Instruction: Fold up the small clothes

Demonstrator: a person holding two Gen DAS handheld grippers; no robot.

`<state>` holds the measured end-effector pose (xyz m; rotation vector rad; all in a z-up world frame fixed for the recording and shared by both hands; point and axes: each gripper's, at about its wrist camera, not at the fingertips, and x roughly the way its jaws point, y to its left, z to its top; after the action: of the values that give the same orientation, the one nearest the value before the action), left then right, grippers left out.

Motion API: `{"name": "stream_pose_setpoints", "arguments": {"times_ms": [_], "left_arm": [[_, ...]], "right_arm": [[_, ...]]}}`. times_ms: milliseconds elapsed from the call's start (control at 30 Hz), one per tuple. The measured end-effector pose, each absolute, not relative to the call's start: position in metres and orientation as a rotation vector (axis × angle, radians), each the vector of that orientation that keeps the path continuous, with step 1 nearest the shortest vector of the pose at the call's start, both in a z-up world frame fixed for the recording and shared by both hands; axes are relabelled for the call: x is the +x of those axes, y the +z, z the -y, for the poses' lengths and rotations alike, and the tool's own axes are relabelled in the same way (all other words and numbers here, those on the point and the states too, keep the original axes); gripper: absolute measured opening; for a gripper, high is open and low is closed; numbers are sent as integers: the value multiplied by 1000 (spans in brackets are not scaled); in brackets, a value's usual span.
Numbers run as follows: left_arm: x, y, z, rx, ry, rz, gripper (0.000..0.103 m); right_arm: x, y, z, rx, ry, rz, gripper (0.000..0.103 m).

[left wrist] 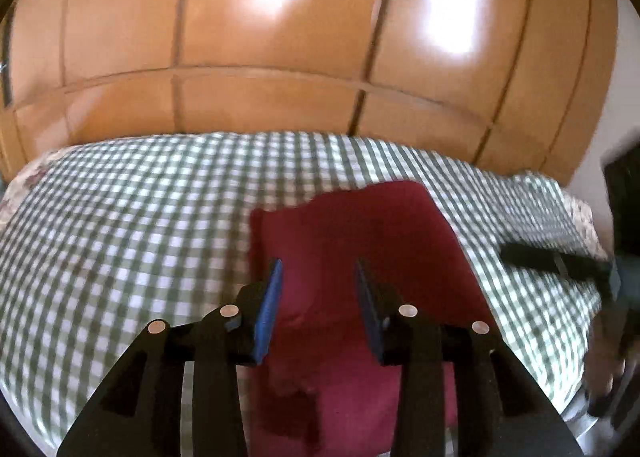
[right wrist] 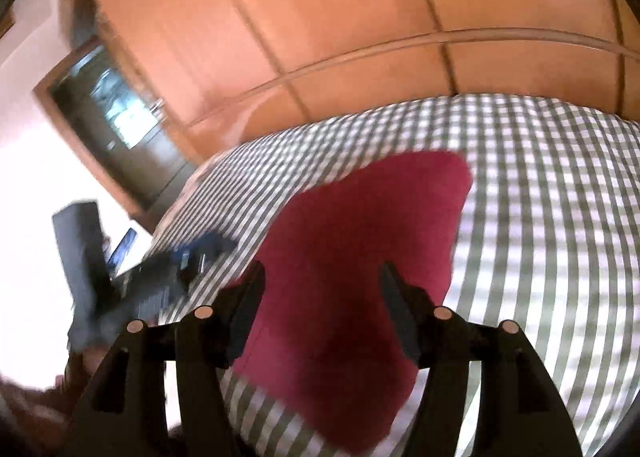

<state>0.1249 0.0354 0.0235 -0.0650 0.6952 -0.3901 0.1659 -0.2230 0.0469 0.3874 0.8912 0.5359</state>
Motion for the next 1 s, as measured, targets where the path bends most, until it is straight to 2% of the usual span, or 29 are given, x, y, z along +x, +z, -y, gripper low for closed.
{"name": "stream_pose_setpoints", "arguments": {"times_ms": [167, 300, 433, 567, 600, 633, 667, 767, 867, 1000], "left_arm": [[140, -27, -28, -58, -383, -861, 31], [133, -44, -41, -80, -353, -858, 29], [130, -45, -54, -124, -330, -879, 29], [130, -33, -47, -93, -309, -882, 30], [129, -30, -45, -85, -296, -879, 37], [130, -29, -46, -80, -278, -876, 52], [131, -28, -49, -82, -243, -873, 58], [130, -29, -58, -127, -246, -886, 59], [125, -30, -61, -143, -245, -890, 59], [120, -32, -59, -133, -235, -879, 59]], "right_arm": [[231, 18, 194, 299, 455, -996, 57], [259, -34, 179, 258, 415, -1106, 57], [256, -47, 166, 158, 394, -1068, 62], [245, -40, 176, 194, 400, -1012, 67], [239, -32, 180, 201, 400, -990, 71], [229, -23, 185, 215, 397, -954, 74], [224, -18, 185, 220, 393, -936, 77], [191, -3, 196, 220, 406, -891, 77], [156, 4, 199, 183, 420, -869, 73], [104, -2, 192, 104, 466, -880, 51]]}}
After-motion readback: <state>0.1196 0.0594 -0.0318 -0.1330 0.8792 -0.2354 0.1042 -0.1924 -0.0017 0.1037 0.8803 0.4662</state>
